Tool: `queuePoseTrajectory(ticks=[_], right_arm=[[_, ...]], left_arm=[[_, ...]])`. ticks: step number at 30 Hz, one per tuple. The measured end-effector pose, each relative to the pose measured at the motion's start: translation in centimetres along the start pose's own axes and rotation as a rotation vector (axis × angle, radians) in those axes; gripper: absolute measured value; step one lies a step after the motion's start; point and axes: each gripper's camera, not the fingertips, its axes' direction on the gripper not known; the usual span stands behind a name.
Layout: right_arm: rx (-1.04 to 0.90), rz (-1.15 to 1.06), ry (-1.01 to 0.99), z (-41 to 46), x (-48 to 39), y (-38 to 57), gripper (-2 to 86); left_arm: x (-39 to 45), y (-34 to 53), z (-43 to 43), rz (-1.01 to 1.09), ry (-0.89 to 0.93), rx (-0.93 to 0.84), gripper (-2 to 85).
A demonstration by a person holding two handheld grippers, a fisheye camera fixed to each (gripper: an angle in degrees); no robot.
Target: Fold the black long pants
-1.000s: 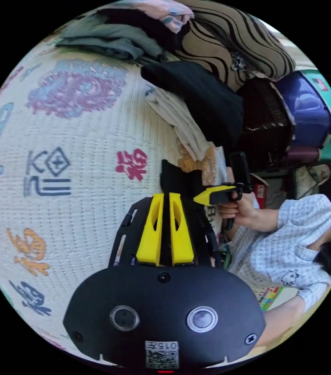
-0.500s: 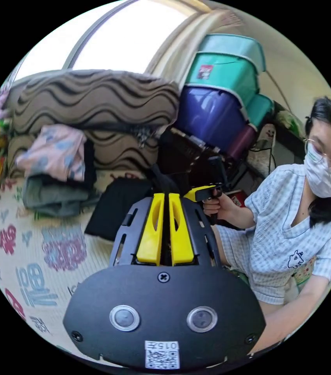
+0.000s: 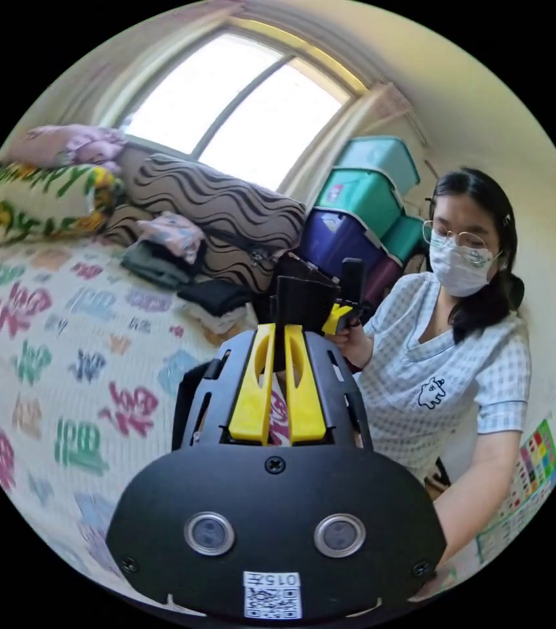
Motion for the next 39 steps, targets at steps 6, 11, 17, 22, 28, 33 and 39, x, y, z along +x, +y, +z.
queuePoseTrajectory(ticks=[6, 11, 17, 22, 28, 33, 39], right_arm=[[-0.261, -0.123, -0.066, 19.1, -5.1, 7.4, 0.9], [-0.549, -0.201, -0.055, 33.4, -7.5, 15.0, 1.5], [-0.719, -0.280, 0.028, 39.6, -6.8, 20.9, 4.8], [-0.617, -0.243, -0.063, 38.2, -4.4, 20.2, 5.7], [-0.759, -0.173, -0.190, 40.2, 1.0, 20.7, 3.4], [-0.642, -0.034, -0.185, 32.0, 8.2, 18.5, 5.1], [-0.457, 0.367, 0.082, 18.3, 23.5, 18.2, 8.9]], left_arm=[[0.9, 14.0, -10.6, -0.391, -0.225, 0.195, 0.0], [3.5, 22.2, -15.3, -0.730, -0.427, 0.326, 0.1], [6.7, 22.7, -14.7, -0.844, -0.693, 0.302, 3.2], [6.1, 17.6, -8.9, -0.767, -0.761, 0.098, 6.4], [2.7, 16.0, -4.0, -0.860, -0.858, -0.248, 5.5], [3.2, 13.8, -2.4, -0.811, -0.951, -0.424, 5.1], [1.9, 2.5, -0.6, -0.453, -0.770, -0.292, 7.6]])
